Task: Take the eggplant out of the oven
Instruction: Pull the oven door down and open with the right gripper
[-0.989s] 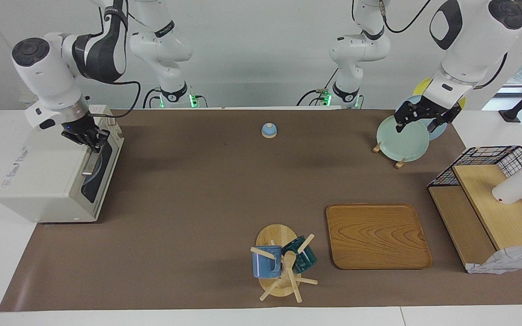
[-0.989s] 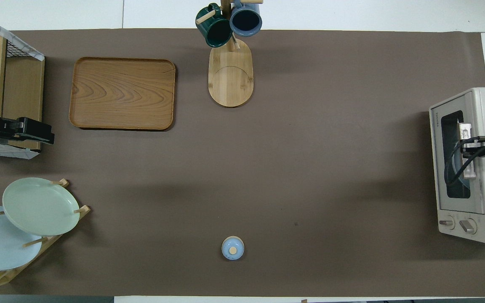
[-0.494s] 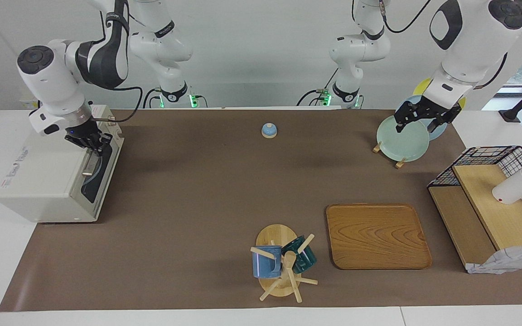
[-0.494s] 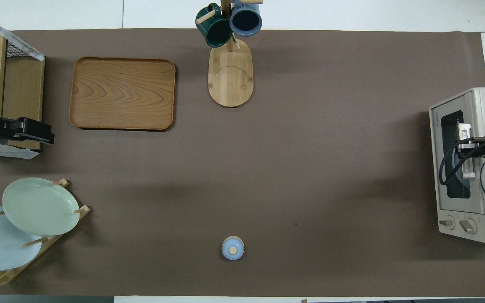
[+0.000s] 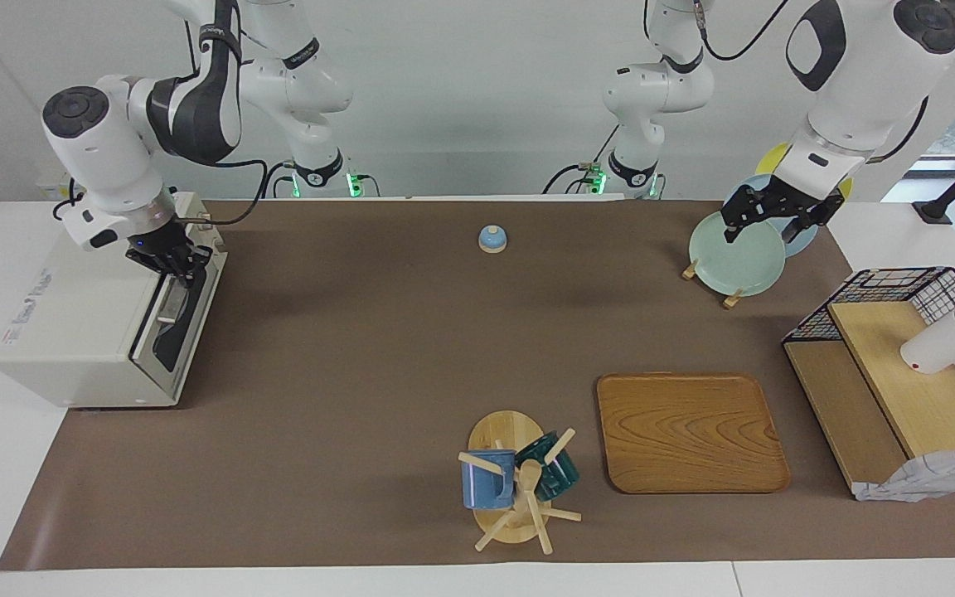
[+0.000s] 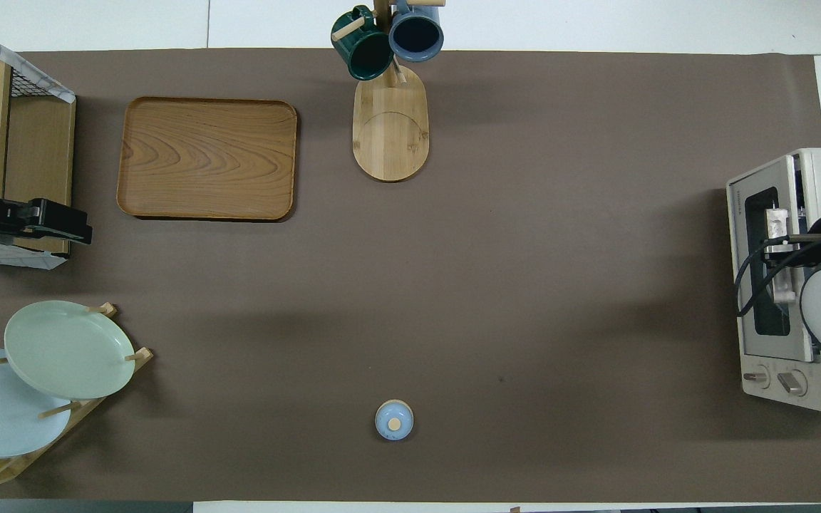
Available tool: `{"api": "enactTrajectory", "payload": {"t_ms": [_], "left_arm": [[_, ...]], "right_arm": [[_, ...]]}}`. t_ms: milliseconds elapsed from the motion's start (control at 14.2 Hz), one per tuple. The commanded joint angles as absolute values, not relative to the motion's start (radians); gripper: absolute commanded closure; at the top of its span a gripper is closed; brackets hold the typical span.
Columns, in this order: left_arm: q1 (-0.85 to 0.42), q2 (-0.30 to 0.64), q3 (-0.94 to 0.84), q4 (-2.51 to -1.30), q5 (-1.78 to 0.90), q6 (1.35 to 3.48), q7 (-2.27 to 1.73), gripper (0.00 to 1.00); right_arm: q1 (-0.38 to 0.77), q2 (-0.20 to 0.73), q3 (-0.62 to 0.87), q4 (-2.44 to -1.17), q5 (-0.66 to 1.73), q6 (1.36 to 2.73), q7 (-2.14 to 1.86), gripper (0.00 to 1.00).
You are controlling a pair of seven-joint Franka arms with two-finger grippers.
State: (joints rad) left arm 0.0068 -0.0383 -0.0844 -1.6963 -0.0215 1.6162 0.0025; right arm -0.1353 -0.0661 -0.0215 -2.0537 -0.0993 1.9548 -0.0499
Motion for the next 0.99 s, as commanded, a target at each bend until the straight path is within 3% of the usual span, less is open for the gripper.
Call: {"api": "enactTrajectory", "payload": {"t_ms": [0, 918], "left_arm": [[0.015, -0.044, -0.091, -1.694, -0.005, 1.611, 0.009, 0.0], [0.015, -0.044, -0.091, -1.694, -0.005, 1.611, 0.009, 0.0]], "right_arm": [[-0.14, -0.038, -0.021, -2.091, -0.086, 2.019, -0.058, 1.0], [-0.121, 0.023, -0.017, -2.121, -0.054, 2.121, -0.06, 1.0]]}}
